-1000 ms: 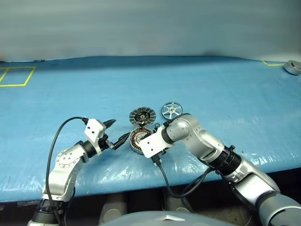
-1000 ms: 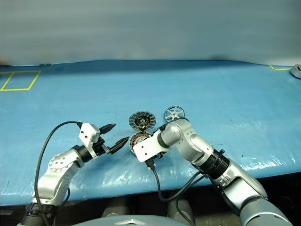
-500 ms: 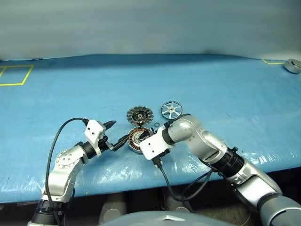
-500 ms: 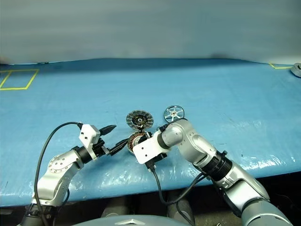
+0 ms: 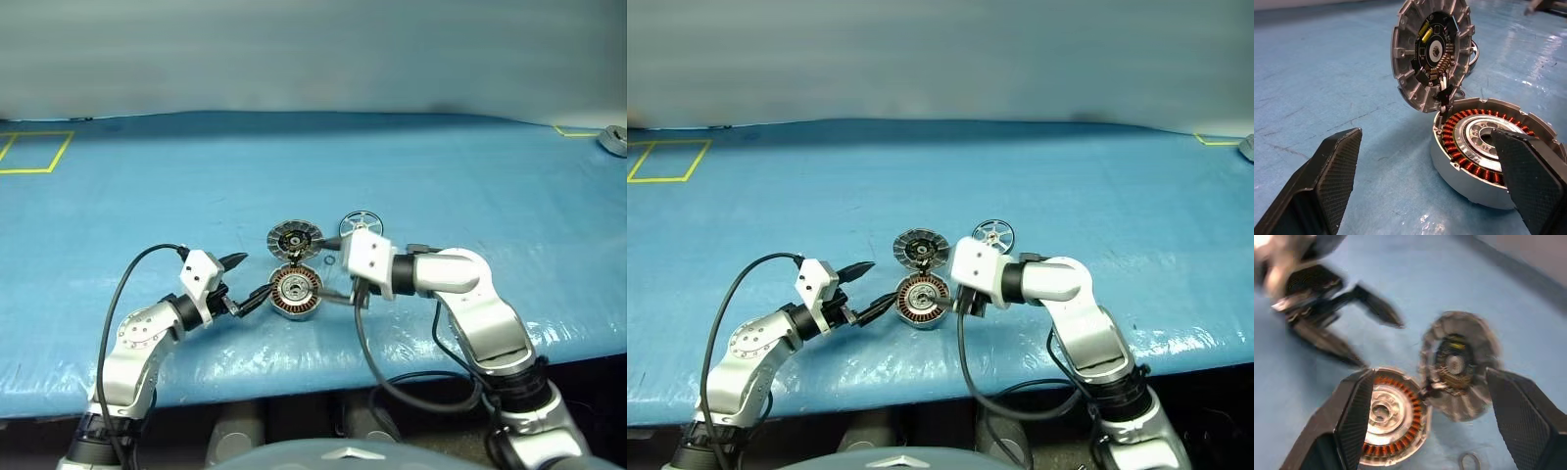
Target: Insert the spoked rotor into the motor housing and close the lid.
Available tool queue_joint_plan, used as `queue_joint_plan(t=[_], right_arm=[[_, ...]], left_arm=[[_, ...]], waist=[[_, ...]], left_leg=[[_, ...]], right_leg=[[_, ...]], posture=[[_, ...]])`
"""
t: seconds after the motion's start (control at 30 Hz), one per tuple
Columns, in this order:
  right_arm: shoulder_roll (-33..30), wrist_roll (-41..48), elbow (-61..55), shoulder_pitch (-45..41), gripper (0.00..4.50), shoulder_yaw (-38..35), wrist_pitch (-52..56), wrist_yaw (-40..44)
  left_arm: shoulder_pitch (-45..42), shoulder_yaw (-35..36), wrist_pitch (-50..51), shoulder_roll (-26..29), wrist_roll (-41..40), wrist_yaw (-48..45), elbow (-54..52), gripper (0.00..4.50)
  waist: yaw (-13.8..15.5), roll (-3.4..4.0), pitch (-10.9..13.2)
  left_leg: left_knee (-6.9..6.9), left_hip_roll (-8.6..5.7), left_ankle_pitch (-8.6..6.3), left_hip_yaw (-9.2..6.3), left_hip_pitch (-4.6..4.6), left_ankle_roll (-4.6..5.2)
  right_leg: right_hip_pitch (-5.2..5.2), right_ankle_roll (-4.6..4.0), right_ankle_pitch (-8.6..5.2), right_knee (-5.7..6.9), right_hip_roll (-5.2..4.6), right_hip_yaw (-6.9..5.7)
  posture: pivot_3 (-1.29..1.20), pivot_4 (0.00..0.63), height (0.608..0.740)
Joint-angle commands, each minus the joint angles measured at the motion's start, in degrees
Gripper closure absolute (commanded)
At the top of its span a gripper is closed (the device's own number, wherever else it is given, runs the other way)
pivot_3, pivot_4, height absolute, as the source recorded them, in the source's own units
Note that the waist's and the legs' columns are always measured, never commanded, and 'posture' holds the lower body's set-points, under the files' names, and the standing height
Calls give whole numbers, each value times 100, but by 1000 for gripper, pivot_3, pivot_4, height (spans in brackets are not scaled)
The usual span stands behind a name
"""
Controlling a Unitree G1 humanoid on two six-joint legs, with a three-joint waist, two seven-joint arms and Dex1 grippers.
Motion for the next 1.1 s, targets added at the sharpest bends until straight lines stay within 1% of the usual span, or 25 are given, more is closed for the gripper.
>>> queue_joint_plan(t=[0.03,0.13,0.23,0.3,0.4,0.53,0.63,0.8,0.97,1.1], right_arm=[[301,534,-368,419,709,-835,442,-763],[319,578,-335,872,709,-741,286,-1078],[346,448,-5,1174,709,-418,-7,-1420],[386,456,171,1247,709,-286,-150,-1589],[527,338,734,1277,709,-33,-520,-1905],[479,143,1321,1227,709,390,-977,-2048],[482,-6,1765,1045,709,597,-1260,-2212],[529,-167,2105,725,709,942,-1558,-2361],[714,-178,2464,440,709,1055,-1722,-2503],[789,-311,2901,248,709,996,-1924,-2817]], left_arm=[[-84,-46,13,32,-11,-49,-158,0],[-171,-61,65,90,-17,-91,-143,0],[-249,-70,80,136,-14,-154,-99,0],[-301,-74,105,140,-24,-177,-82,0],[-372,-107,159,140,-17,-182,-95,0],[-432,-164,290,137,-60,-208,-177,0],[-361,-268,454,276,-106,-378,-391,0],[-199,-327,499,415,-115,-507,-597,0],[-125,-470,482,503,-100,-655,-670,0],[-136,-569,528,527,-132,-757,-721,0]], waist=[[1,0,0],[-17,2,1],[-71,6,3],[-104,6,3],[-109,6,3],[-106,6,3],[-112,5,3],[-112,5,3],[-113,5,3],[-116,5,3]], left_leg=[[0,-1,0,1,-2,0],[-2,-1,-2,4,-5,3],[-4,-5,-2,13,-6,3],[-4,-5,-2,14,-5,3],[-4,-5,-1,15,-5,3],[-4,-8,-1,17,-16,3],[2,-16,-1,18,-49,3],[3,-17,-1,19,-52,3],[6,-15,-1,18,-51,3],[6,-15,-1,19,-52,3]], right_leg=[[-2,0,0,-1,0,1],[-5,6,-3,-7,0,1],[-14,18,-11,-6,11,4],[-16,18,-11,-2,15,5],[-19,18,-11,0,18,7],[-29,19,-11,-1,15,12],[-61,26,-6,1,17,16],[-64,28,-4,1,18,20],[-63,28,-4,3,21,20],[-63,28,-3,3,21,22]], posture=[[0,150,740],[0,150,740],[0,150,740],[0,150,740],[0,150,740],[0,150,740],[0,150,740],[0,150,740],[0,150,740],[0,150,740]])
